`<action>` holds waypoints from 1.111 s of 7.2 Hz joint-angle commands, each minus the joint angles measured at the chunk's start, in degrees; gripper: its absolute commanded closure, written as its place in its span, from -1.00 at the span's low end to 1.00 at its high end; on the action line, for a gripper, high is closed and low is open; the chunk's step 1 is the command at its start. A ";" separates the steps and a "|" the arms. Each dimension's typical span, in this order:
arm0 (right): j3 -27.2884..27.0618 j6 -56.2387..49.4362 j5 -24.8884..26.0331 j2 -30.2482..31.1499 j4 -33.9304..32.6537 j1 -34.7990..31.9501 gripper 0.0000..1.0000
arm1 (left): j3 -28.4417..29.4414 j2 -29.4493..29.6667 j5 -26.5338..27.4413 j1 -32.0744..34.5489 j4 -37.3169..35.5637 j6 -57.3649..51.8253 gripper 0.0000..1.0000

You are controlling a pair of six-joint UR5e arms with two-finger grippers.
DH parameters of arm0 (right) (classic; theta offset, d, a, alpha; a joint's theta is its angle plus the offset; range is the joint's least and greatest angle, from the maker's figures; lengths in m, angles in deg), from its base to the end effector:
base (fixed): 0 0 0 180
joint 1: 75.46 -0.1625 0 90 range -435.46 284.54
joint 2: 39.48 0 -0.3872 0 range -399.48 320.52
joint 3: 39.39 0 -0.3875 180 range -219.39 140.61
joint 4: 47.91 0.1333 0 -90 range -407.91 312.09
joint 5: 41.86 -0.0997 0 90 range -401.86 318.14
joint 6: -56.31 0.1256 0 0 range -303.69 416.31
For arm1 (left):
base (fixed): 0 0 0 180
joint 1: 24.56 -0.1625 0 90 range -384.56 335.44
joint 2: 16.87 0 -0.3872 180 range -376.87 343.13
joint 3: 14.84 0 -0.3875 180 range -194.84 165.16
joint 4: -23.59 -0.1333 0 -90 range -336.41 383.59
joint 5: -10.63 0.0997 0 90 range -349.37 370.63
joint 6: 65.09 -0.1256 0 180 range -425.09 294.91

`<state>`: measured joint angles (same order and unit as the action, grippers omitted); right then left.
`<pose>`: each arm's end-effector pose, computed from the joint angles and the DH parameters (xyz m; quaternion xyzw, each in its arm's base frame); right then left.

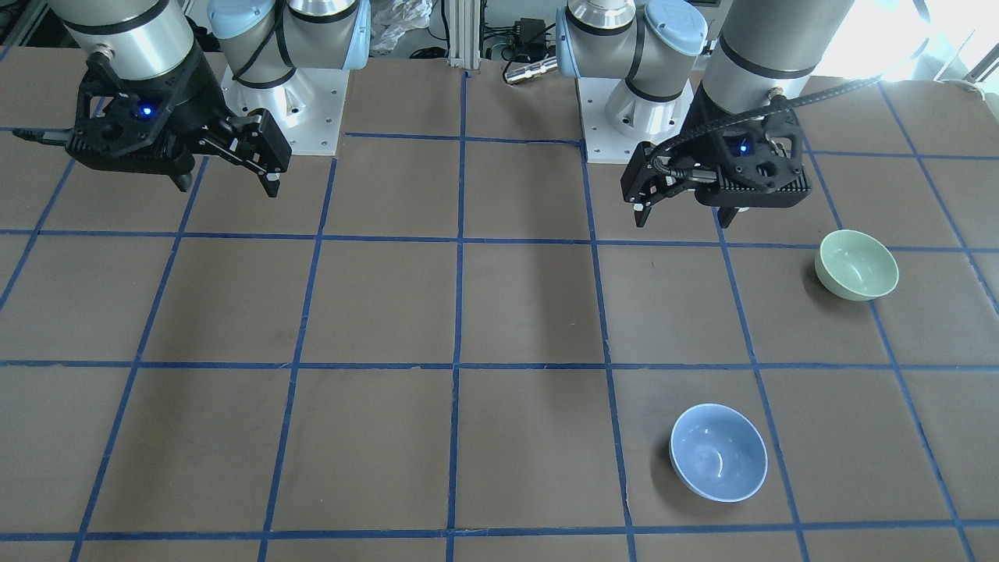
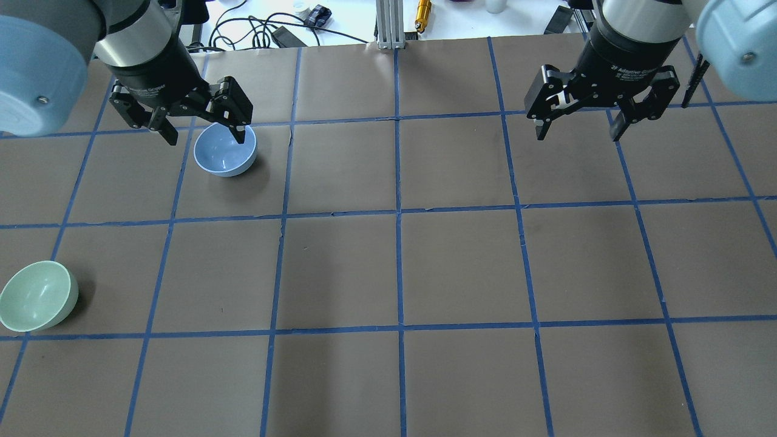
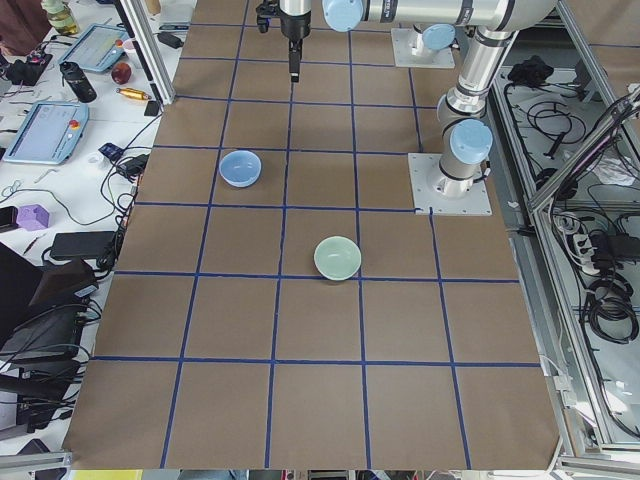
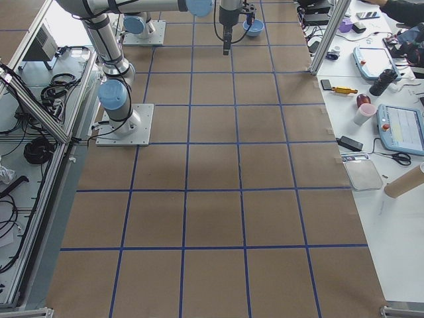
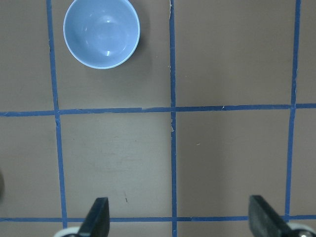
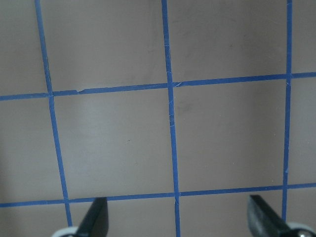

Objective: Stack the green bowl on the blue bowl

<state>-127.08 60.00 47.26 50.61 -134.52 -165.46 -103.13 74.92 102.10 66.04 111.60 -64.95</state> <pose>0.1352 -0.4841 0.4386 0.0323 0.9994 0.0089 0.0074 -0.1353 -0.5020 0.4268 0.0038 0.9998 -0.0167 0.0127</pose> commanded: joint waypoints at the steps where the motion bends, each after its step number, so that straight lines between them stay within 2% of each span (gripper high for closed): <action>1: 0.06 -0.09 0.00 0.00 0.04 0.00 -1.00 | -0.04 -0.04 -0.06 0.19 -0.03 0.04 -1.00; 6: 0.06 0.00 0.00 0.00 0.04 0.00 -1.00 | -0.04 0.93 -0.06 -0.69 -0.56 -0.58 -1.00; 8: -0.02 -0.09 0.00 0.00 0.04 0.00 -1.00 | -0.21 3.55 -0.15 -3.48 -2.65 -0.93 -1.00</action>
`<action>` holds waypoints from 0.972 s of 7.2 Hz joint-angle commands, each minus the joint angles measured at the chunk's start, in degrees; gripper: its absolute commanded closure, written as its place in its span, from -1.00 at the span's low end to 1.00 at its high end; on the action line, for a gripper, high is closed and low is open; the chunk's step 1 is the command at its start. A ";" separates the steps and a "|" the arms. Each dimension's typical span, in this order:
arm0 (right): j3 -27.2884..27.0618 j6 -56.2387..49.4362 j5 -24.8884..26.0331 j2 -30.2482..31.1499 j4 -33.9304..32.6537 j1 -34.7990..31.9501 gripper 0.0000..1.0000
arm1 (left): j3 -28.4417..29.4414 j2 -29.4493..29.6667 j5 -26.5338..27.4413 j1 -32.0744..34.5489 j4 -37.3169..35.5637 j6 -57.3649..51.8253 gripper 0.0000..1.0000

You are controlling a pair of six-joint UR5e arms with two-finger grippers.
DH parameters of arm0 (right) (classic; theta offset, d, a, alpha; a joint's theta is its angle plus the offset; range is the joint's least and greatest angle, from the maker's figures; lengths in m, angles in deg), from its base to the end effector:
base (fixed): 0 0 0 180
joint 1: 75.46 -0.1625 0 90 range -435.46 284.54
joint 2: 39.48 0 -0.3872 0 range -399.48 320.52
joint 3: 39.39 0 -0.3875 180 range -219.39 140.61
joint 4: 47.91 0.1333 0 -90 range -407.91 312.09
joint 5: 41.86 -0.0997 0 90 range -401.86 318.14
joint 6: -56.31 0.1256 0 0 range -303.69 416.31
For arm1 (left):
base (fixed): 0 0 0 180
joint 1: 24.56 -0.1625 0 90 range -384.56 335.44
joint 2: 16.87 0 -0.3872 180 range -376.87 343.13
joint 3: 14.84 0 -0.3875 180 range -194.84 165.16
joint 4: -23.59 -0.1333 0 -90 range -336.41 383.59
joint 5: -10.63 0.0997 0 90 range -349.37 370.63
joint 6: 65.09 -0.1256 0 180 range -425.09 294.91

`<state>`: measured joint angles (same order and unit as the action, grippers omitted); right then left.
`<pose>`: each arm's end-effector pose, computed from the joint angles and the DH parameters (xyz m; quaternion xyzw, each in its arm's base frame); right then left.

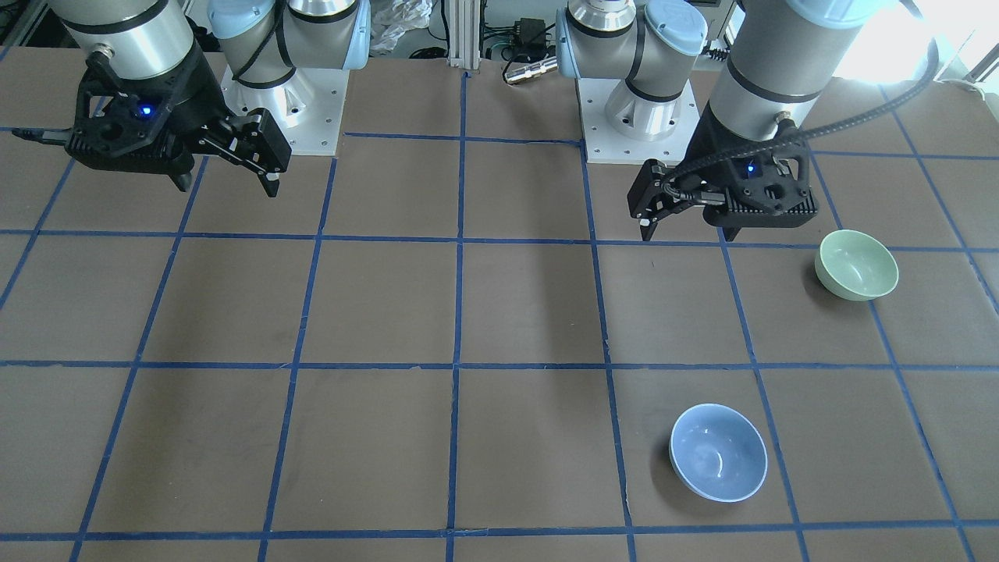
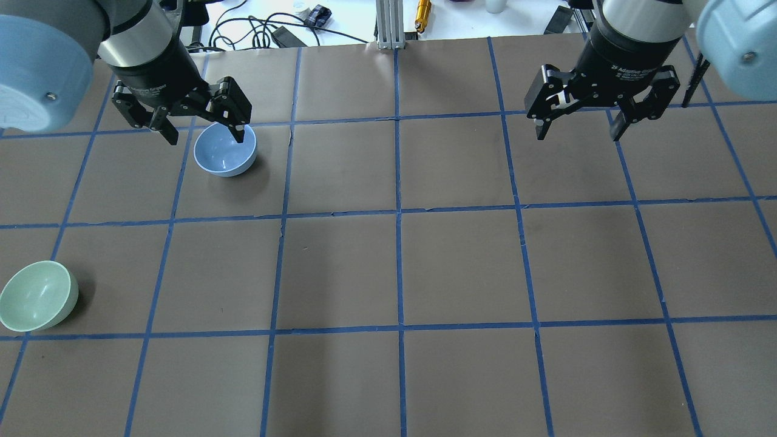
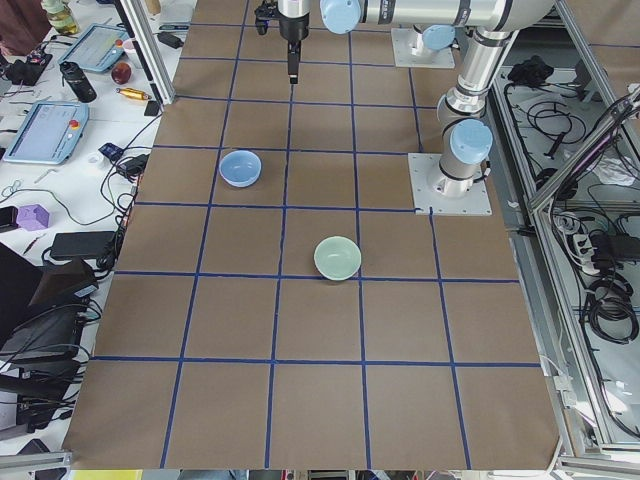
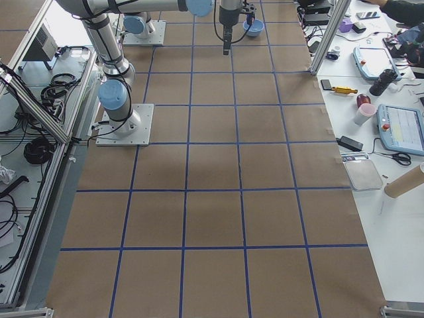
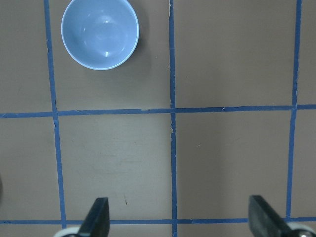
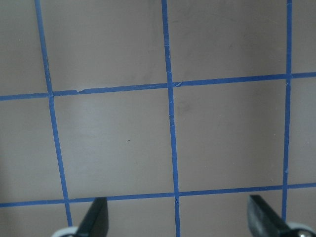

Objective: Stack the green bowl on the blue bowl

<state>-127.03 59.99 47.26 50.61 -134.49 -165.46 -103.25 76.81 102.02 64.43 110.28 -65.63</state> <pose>0.1352 -0.4841 0.4390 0.0322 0.9994 0.0087 0.0074 -0.1212 -0.5167 0.4114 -0.0042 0.9999 -0.0105 0.0123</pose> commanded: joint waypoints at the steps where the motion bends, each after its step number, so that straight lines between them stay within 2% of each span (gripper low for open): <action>1: 0.01 -0.07 0.00 0.00 0.00 0.00 -1.00 | -0.18 2.99 -0.60 -5.11 -1.43 -3.73 -1.00; 2: 0.02 -0.07 0.00 0.00 -0.09 0.00 -1.00 | -0.18 4.31 -2.25 -8.19 -1.61 -4.89 -1.00; 4: -0.07 0.02 0.00 0.00 0.00 0.00 -1.00 | -0.97 7.12 -1.83 -14.33 -2.14 -14.96 -1.00; 7: 0.02 -0.07 0.00 0.00 0.00 0.00 -1.00 | -6.84 8.28 -1.92 -26.90 -5.38 -28.33 -1.00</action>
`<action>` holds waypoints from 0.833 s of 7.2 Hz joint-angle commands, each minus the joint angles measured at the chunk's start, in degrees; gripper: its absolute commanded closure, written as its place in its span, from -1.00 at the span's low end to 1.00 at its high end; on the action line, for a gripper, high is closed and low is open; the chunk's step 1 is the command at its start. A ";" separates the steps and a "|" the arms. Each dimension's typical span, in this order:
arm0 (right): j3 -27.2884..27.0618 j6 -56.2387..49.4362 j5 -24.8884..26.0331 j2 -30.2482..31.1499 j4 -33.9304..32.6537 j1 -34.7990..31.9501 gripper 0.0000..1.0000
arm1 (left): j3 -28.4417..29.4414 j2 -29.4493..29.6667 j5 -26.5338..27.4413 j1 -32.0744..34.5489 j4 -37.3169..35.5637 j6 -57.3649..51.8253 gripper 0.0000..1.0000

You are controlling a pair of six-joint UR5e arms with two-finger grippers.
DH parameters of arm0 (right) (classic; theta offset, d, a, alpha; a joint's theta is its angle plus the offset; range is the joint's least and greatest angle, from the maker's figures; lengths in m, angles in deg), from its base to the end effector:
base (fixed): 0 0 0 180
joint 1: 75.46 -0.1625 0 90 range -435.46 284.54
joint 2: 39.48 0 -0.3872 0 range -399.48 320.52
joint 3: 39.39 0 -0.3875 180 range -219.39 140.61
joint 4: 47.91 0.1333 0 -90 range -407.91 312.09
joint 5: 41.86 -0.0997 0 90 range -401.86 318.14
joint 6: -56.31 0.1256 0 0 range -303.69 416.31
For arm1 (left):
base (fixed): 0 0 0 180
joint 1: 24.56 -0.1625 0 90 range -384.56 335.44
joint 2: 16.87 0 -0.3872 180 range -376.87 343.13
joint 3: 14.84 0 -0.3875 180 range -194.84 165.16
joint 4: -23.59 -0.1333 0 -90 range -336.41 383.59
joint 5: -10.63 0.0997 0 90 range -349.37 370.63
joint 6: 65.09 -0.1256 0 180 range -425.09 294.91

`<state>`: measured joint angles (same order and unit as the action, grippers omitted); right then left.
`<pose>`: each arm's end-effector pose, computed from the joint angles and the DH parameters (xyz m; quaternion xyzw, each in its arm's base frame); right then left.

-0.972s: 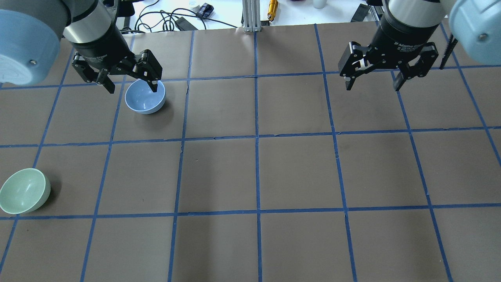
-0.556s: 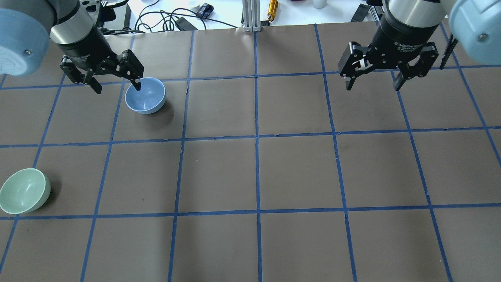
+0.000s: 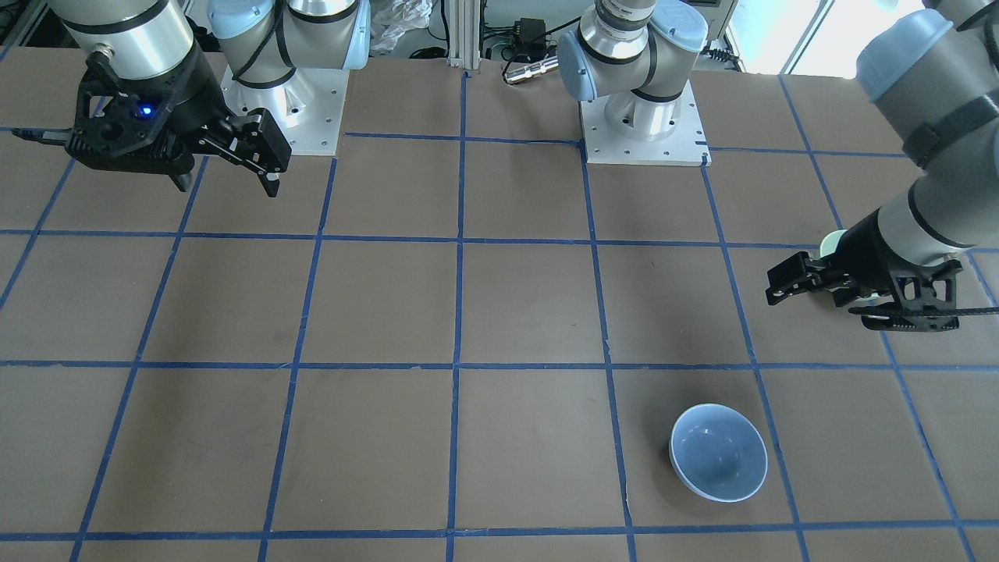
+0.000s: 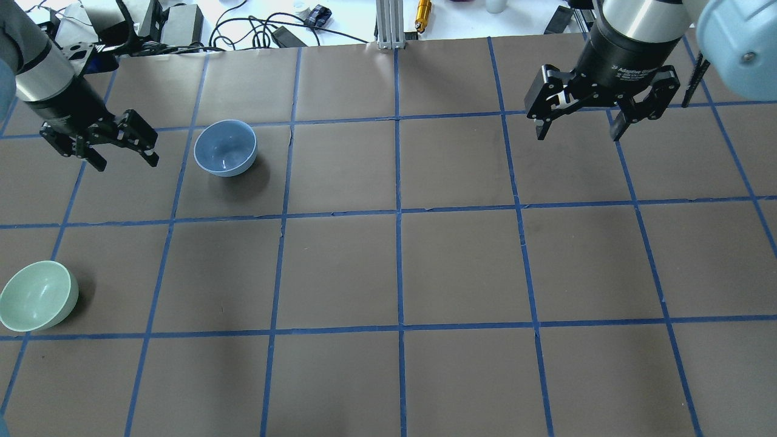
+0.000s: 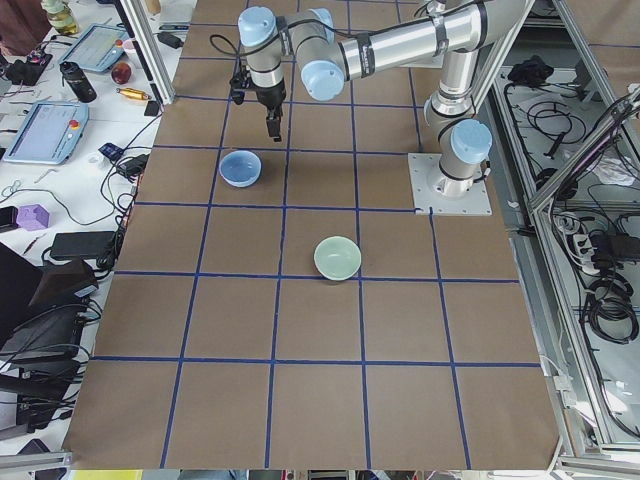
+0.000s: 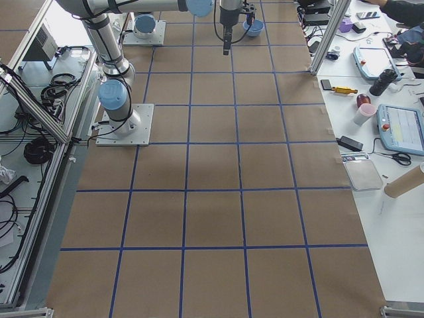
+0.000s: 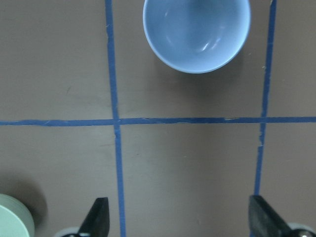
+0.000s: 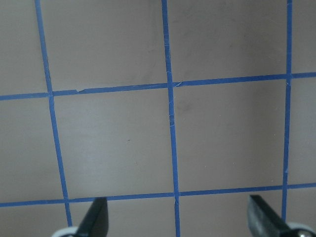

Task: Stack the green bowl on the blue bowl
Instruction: 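Move the left gripper toward the pale green bowl and lower onto its rim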

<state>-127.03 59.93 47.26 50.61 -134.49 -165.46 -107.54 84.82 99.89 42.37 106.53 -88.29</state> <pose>0.1352 -0.4841 0.4390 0.0316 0.9994 0.0087 0.0074 0.0862 -0.5466 0.3081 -0.0007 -0.9979 -0.0562 0.0310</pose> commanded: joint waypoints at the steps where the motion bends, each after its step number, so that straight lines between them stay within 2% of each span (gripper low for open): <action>1: 0.01 -0.01 0.00 0.00 -0.09 0.00 -1.00 | -3.97 0.27 0.21 -8.98 -2.26 -9.54 -1.00; 3: 0.01 -0.01 0.00 0.00 -0.09 0.00 -1.00 | -5.30 0.27 0.39 -16.80 -4.00 -19.11 -1.00; 5: 0.01 -0.01 0.00 0.00 0.00 0.00 -1.00 | -8.44 0.01 3.18 -24.44 -5.85 -21.61 -1.00; 6: 0.01 -0.01 0.00 0.00 0.00 0.00 -1.00 | -12.03 0.18 3.03 -29.71 -11.43 -25.10 -1.00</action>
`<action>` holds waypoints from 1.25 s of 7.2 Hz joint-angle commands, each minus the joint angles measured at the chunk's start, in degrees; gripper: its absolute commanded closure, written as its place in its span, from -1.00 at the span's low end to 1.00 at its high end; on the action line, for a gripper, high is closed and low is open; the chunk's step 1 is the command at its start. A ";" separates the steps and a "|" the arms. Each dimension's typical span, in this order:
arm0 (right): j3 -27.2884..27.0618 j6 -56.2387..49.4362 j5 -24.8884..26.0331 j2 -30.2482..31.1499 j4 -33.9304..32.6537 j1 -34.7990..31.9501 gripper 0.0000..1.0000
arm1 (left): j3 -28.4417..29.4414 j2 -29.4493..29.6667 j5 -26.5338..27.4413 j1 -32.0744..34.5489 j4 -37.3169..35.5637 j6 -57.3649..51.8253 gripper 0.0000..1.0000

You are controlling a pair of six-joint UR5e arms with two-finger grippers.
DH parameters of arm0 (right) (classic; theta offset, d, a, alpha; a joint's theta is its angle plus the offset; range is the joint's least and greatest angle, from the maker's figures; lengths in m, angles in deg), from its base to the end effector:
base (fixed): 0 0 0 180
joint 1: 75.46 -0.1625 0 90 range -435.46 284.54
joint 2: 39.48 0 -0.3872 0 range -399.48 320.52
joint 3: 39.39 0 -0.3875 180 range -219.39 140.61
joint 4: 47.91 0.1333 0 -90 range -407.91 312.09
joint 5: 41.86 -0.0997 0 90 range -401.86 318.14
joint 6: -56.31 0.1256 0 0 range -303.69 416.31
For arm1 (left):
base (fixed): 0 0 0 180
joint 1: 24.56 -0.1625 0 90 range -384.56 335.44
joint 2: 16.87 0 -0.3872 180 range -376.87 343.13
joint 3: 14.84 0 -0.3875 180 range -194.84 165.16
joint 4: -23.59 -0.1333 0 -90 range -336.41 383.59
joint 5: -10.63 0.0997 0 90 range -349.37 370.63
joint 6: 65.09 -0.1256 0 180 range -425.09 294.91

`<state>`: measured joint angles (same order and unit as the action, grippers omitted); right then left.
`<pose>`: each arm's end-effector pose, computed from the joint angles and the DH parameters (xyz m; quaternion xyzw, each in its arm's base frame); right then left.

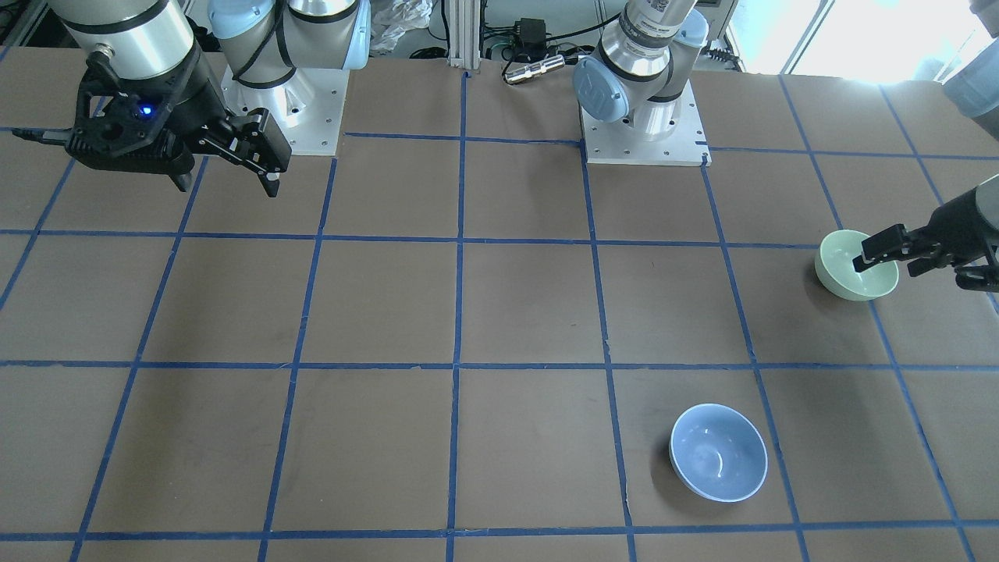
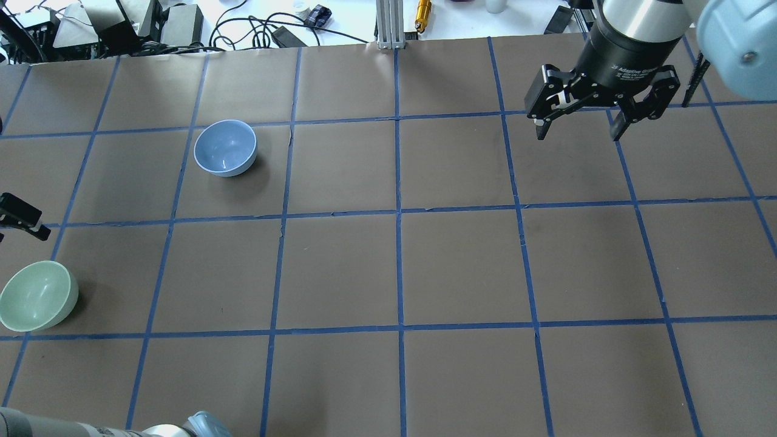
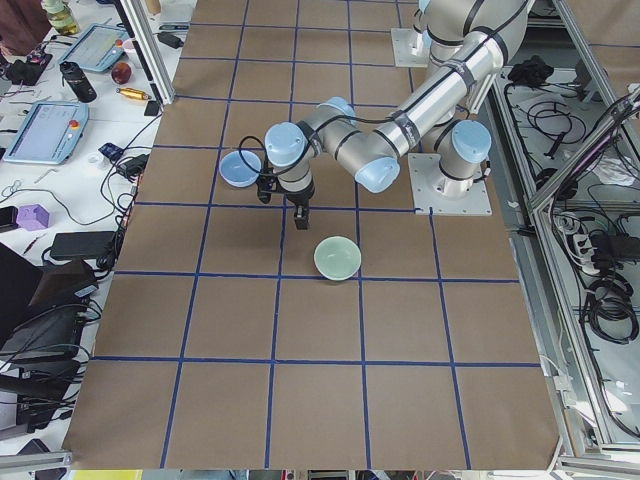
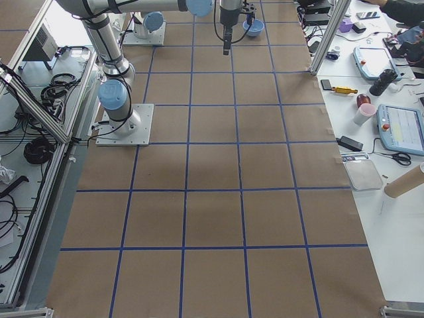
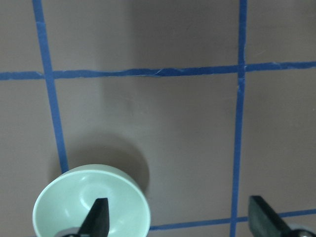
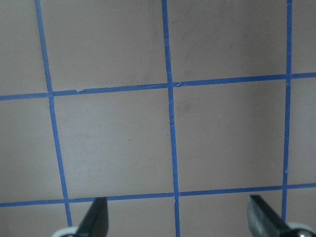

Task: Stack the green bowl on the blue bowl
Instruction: 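Move the left gripper toward the pale green bowl and lower onto its rim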

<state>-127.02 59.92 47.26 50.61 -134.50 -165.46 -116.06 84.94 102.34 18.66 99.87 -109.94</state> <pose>0.1352 -0.4841 0.4391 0.0316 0.9994 0.0085 0.0074 0.2858 -0.4464 0.2499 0.0156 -0.9965 -0.0672 0.0478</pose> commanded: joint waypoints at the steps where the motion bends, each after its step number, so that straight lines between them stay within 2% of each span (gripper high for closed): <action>1: 0.00 0.00 0.00 0.00 0.01 0.00 -1.00 | -7.81 0.31 0.49 -9.18 -13.61 -8.28 -1.00; 2: 0.00 0.00 0.00 0.00 -0.08 0.00 -1.00 | -9.76 0.93 0.75 -9.56 -19.09 -9.02 -1.00; 5: 0.00 0.00 0.00 0.00 0.01 0.00 -1.00 | -9.87 5.75 0.58 -9.74 -22.20 -9.03 -1.00; 6: 0.00 0.00 0.00 0.00 0.01 0.00 -1.00 | -9.70 6.90 0.40 -9.83 -23.79 -10.86 -0.84; 7: -0.09 0.00 0.00 0.00 -0.08 0.00 -1.00 | -9.69 7.26 0.49 -10.00 -23.98 -14.79 -0.35; 9: 0.00 0.09 0.00 0.00 0.01 0.00 -1.00 | -9.43 7.52 0.14 -10.18 -23.90 -16.67 0.95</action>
<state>-127.04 59.97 47.26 50.61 -134.51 -165.46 -125.69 92.29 102.60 8.63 76.06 -125.05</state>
